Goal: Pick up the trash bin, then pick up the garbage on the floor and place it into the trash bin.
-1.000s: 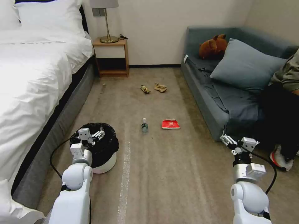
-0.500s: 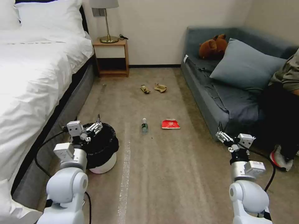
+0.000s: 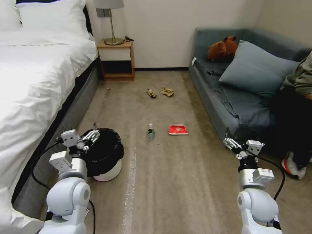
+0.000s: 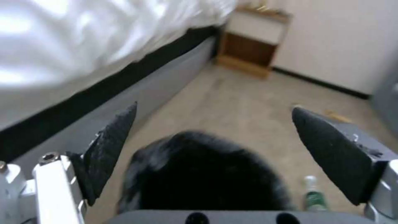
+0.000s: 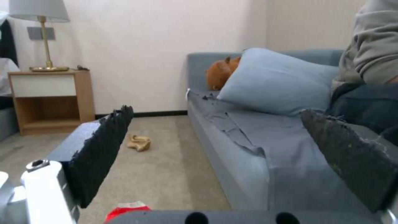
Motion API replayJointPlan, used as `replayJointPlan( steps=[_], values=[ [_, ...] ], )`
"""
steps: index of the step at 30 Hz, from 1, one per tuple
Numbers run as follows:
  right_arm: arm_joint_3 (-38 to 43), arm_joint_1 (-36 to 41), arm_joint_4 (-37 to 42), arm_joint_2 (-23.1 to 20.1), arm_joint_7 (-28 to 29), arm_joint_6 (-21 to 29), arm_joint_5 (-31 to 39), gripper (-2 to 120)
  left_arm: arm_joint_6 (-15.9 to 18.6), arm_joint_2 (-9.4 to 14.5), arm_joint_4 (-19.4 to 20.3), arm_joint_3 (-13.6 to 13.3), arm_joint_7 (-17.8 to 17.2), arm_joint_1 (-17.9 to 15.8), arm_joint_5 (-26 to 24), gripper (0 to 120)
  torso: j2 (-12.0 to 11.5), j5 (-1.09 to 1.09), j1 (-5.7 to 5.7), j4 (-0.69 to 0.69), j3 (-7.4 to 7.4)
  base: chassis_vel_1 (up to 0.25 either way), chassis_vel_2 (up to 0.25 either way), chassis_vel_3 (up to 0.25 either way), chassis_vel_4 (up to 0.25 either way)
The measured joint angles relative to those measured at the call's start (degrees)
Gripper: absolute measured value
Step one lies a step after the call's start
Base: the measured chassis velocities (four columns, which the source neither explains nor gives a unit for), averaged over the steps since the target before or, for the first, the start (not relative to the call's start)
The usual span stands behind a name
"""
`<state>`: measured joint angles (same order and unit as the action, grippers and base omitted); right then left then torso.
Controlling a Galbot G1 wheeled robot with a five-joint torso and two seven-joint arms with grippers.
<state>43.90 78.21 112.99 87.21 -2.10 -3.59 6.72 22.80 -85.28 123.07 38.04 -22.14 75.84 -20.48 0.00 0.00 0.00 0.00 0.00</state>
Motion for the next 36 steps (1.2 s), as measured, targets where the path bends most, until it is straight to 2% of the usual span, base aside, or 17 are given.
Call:
replayJointPlan(
  steps=[1, 2, 5, 6, 8, 9, 11, 12, 14, 24, 26, 27, 29, 30, 31, 34, 36],
  values=[
    [0.02, 0.02, -0.01, 0.00, -0.01, -0.14, 0.00, 100, 0.28, -0.22, -0.59, 0.26, -2.01, 0.04, -0.98, 100, 0.00, -0.01, 0.00, 0.00, 0.00, 0.000, 0.000, 0.000, 0.000],
    [0.02, 0.02, -0.01, 0.00, -0.01, -0.14, 0.00, 100, 0.28, -0.22, -0.59, 0.26, -2.01, 0.04, -0.98, 100, 0.00, -0.01, 0.00, 0.00, 0.00, 0.000, 0.000, 0.000, 0.000],
    [-0.18, 0.24, -0.08, 0.19, -0.07, -0.60, -0.11, 100, 1.18, -0.85, -2.40, 1.12, -8.23, 0.16, -4.08, 100, 0.00, 0.00, 0.00, 0.00, 0.00, 0.000, 0.000, 0.000, 0.000],
    [-0.18, 0.24, -0.08, 0.19, -0.07, -0.60, -0.11, 100, 1.18, -0.85, -2.40, 1.12, -8.23, 0.16, -4.08, 100, 0.00, 0.00, 0.00, 0.00, 0.00, 0.000, 0.000, 0.000, 0.000],
    [-0.27, 0.49, -0.07, 0.27, -0.17, -0.72, -0.22, 100, 1.74, -1.26, -3.53, 1.68, -12.38, 0.24, -6.10, 100, 0.00, 0.00, 0.00, 0.00, 0.00, 0.000, 0.000, 0.000, 0.000],
    [-0.27, 0.49, -0.07, 0.27, -0.17, -0.72, -0.22, 100, 1.74, -1.26, -3.53, 1.68, -12.38, 0.24, -6.10, 100, 0.00, 0.00, 0.00, 0.00, 0.00, 0.000, 0.000, 0.000, 0.000],
    [-0.31, 0.62, -0.03, 0.28, -0.28, -0.92, -0.32, 100, 2.41, -1.78, -4.92, 2.31, -17.16, 0.35, -8.47, 100, 0.00, 0.00, 0.00, 0.00, 0.00, 0.000, 0.000, 0.000, 0.000],
    [-0.31, 0.62, -0.03, 0.28, -0.28, -0.92, -0.32, 100, 2.41, -1.78, -4.92, 2.31, -17.16, 0.35, -8.47, 100, 0.00, 0.00, 0.00, 0.00, 0.00, 0.000, 0.000, 0.000, 0.000],
    [-0.49, 0.76, 0.00, 0.29, -0.63, -1.16, -0.37, 100, 3.00, -2.22, -6.08, 2.89, -21.39, 0.44, -10.54, 100, 0.00, 0.00, 0.00, 0.00, 0.00, 0.000, 0.000, 0.000, 0.000],
    [-1.05, 1.55, -0.53, 0.51, -1.58, -2.54, -1.02, 100, 3.23, -2.38, -6.76, 3.10, -22.99, 0.38, -11.49, 100, 0.00, 0.00, 0.00, 0.00, 0.00, 0.000, 0.000, 0.000, 0.000],
    [-1.08, 1.72, -0.77, 0.77, -1.70, -2.95, -1.38, 100, 2.67, -2.36, -9.87, 3.24, -24.10, -1.58, -13.09, 100, 0.00, 0.01, 0.00, 0.00, 0.00, 0.000, 0.000, 0.000, 0.000],
    [-1.08, 1.72, -0.77, 0.77, -1.70, -2.95, -1.38, 100, 2.67, -2.36, -9.87, 3.24, -24.10, -1.58, -13.09, 100, 0.00, 0.01, 0.00, 0.00, 0.00, 0.000, 0.000, 0.000, 0.000],
    [-1.09, 1.82, -0.83, 0.90, -1.79, -3.14, -1.53, 100, 1.60, -2.24, -14.27, 3.40, -25.33, -4.44, -15.25, 100, 0.00, -0.01, 0.00, 0.00, 0.00, 0.000, 0.000, 0.000, 0.000],
    [-1.09, 1.82, -0.83, 0.90, -1.79, -3.14, -1.53, 100, 1.60, -2.24, -14.27, 3.40, -25.33, -4.44, -15.25, 100, 0.00, -0.01, 0.00, 0.00, 0.00, 0.000, 0.000, 0.000, 0.000],
    [-1.10, 1.82, -0.84, 0.90, -1.82, -3.17, -1.60, 100, 0.93, -2.14, -16.99, 3.51, -26.10, -6.20, -16.59, 100, 0.00, 0.00, 0.00, 0.00, 0.00, 0.000, 0.000, 0.000, 0.000],
    [-1.10, 1.78, -0.92, 0.88, -1.89, -3.21, -1.90, 100, 0.59, -2.14, -18.74, 3.53, -26.43, -7.48, -17.28, 100, 0.00, -0.02, 0.00, -0.01, 0.00, 0.000, 0.000, 0.000, 0.000],
    [-1.18, 1.61, -1.24, 0.96, -1.95, -3.49, -2.40, 100, -0.94, -2.12, -22.22, 3.50, -26.64, -9.72, -18.63, 99, 0.00, -0.01, 0.00, 0.02, 0.00, 0.000, 0.000, 0.000, 0.000]
  ],
)
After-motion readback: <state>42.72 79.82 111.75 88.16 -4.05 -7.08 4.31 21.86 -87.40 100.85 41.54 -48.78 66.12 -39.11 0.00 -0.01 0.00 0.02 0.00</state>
